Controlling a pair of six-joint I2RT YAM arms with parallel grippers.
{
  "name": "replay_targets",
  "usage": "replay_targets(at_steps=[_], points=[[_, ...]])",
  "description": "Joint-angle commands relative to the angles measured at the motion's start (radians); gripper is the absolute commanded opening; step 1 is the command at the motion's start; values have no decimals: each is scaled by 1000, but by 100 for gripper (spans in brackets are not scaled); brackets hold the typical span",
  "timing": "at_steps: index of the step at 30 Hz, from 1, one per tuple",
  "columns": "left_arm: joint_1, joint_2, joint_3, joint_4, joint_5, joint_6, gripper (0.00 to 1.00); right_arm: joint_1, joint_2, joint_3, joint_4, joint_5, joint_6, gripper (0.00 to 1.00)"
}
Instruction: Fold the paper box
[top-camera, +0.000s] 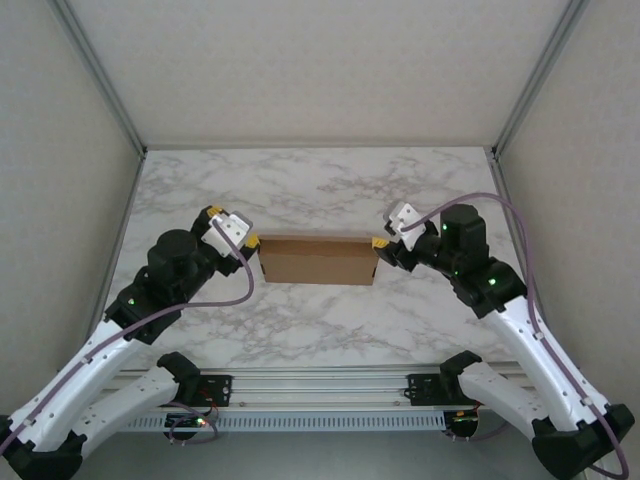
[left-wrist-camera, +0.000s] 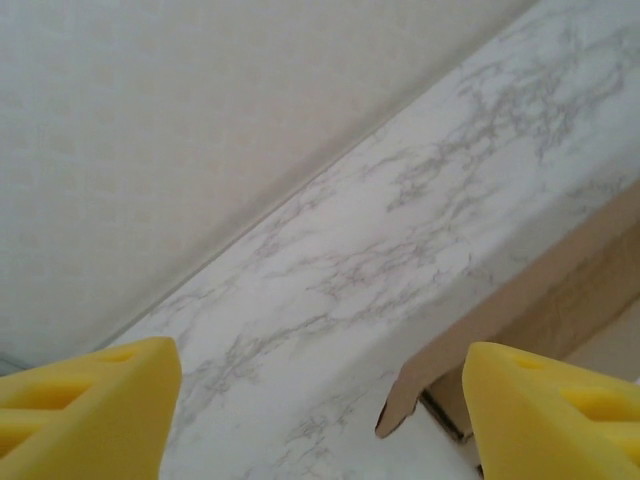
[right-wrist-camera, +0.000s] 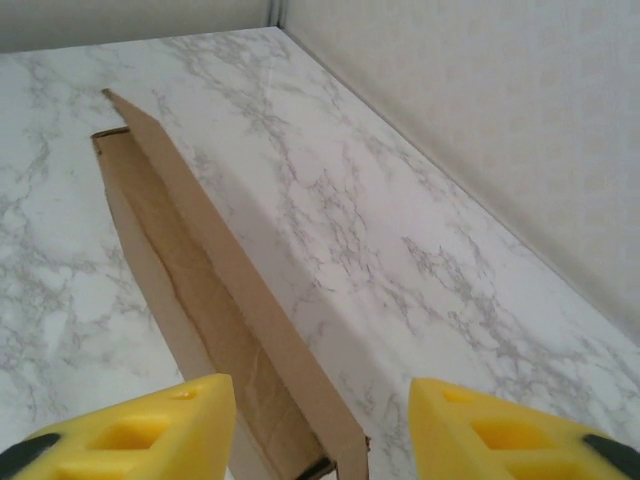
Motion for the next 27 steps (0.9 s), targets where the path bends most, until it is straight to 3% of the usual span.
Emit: replay_targets(at_steps=[1, 5, 11, 17, 21, 27], points=[[24, -9, -50, -38, 87, 98, 74, -2, -70, -22, -45, 10, 8, 46], [48, -6, -102, -23, 65, 90, 75, 7, -153, -29, -81, -2, 111, 45], [127, 52, -36, -121, 156, 137, 71, 16, -252, -55, -96, 7, 218, 44], [230, 60, -79, -122, 317, 308, 71, 22, -362, -106, -119, 75, 300, 43], [310, 105, -78, -57, 393, 337, 71, 48, -403, -126, -134, 82, 316, 43], [361, 166, -47, -63, 535, 398, 71, 73, -431, -120, -160, 93, 298, 44]])
